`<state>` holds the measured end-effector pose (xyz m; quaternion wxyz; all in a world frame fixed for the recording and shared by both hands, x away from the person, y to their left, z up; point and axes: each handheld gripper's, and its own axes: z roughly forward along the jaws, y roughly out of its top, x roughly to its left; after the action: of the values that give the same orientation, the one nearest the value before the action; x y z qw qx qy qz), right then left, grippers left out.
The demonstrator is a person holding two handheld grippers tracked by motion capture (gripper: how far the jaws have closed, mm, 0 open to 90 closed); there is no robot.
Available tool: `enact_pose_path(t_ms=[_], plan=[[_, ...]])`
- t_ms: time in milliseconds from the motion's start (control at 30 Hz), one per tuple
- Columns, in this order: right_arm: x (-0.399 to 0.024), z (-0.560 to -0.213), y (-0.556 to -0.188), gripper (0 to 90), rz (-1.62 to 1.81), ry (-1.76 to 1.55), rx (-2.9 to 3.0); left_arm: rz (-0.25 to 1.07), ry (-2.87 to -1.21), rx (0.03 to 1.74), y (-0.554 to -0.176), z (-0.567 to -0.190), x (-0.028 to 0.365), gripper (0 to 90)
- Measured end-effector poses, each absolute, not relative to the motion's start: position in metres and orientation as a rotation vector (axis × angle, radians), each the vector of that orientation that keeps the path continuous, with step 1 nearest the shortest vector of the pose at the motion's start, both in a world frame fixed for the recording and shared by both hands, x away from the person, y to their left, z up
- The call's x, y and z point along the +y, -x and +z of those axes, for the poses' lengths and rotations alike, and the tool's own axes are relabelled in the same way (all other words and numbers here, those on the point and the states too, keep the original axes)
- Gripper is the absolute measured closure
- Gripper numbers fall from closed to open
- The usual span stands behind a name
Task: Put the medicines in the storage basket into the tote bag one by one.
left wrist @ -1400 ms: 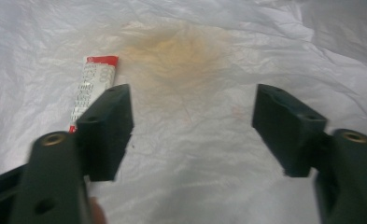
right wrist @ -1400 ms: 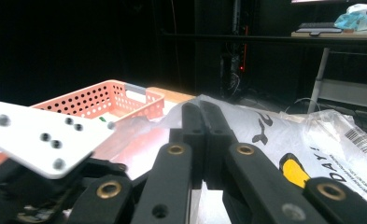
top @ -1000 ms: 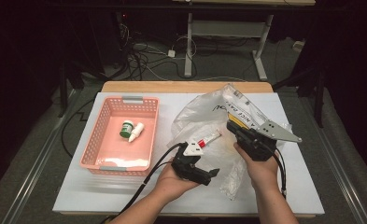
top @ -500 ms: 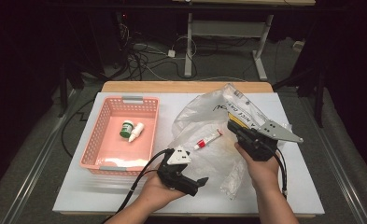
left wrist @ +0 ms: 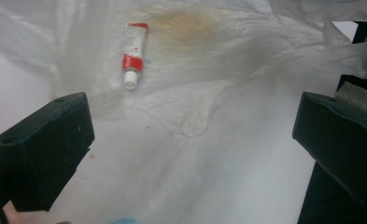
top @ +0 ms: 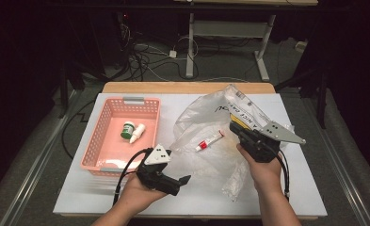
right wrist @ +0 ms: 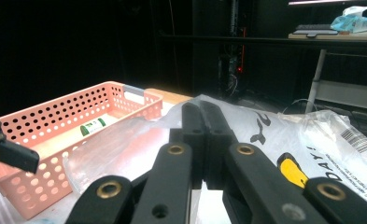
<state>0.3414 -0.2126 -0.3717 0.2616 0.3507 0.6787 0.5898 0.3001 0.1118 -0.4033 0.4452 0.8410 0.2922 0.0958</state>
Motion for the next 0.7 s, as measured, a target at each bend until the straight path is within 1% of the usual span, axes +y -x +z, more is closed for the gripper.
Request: enact_pose_path(t_ms=[700], plan=[[-0.214, -0.371, -0.341, 90.0, 1.597, -0.951, 1.832, 0.331, -2.04, 0.89, -0.309, -0.404, 0.185, 0.0]])
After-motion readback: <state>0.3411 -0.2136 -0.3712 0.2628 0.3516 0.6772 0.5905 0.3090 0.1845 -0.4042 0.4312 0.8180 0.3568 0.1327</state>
